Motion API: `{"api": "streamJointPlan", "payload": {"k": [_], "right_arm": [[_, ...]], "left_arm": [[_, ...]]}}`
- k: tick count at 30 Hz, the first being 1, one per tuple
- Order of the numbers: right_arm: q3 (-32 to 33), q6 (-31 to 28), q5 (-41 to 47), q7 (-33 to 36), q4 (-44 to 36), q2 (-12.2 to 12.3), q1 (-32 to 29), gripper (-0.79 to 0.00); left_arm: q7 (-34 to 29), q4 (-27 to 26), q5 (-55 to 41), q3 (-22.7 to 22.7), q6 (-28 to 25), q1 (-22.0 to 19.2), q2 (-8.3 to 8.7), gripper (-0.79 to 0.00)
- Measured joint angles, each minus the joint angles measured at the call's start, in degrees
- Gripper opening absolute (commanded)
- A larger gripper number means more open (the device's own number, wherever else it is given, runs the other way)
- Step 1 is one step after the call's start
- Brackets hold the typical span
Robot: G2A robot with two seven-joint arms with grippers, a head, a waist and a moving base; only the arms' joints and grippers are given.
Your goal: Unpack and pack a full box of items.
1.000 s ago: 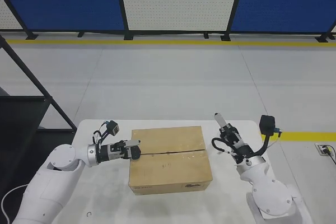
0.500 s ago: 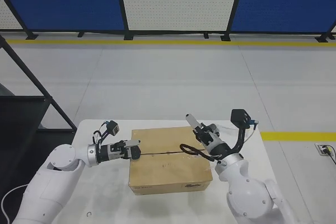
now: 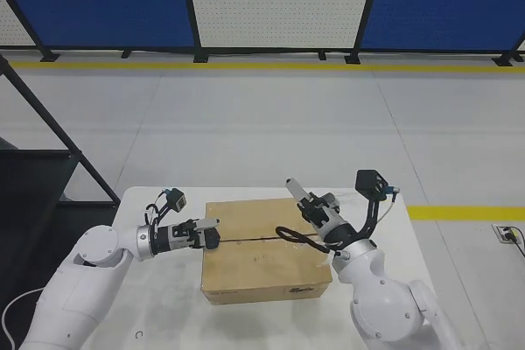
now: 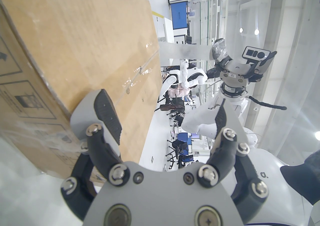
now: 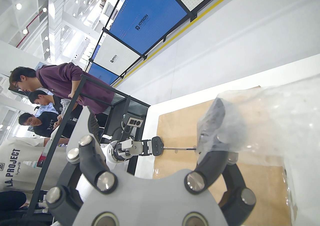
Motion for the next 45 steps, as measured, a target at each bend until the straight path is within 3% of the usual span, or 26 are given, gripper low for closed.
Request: {"api": "streamJointPlan", "payload": {"k": [9,19,45], "right_arm": [[-3.2,-1.8,1.9,-4.3,2.3,-1.3,1.5,0.0],[-11.0,4.1,1.4,-9.0,10.4,-4.6,8.4,0.0],[-17.9,1.9,-1.5,-13.5,18.4,-9.8,10.2,0.0]], "left_arm": [[0.0,0.0,0.0,0.0,0.0,0.0,0.0,0.0],[0.0,0.0,0.0,0.0,0.0,0.0,0.0,0.0],[0.0,0.0,0.0,0.0,0.0,0.0,0.0,0.0]]}}
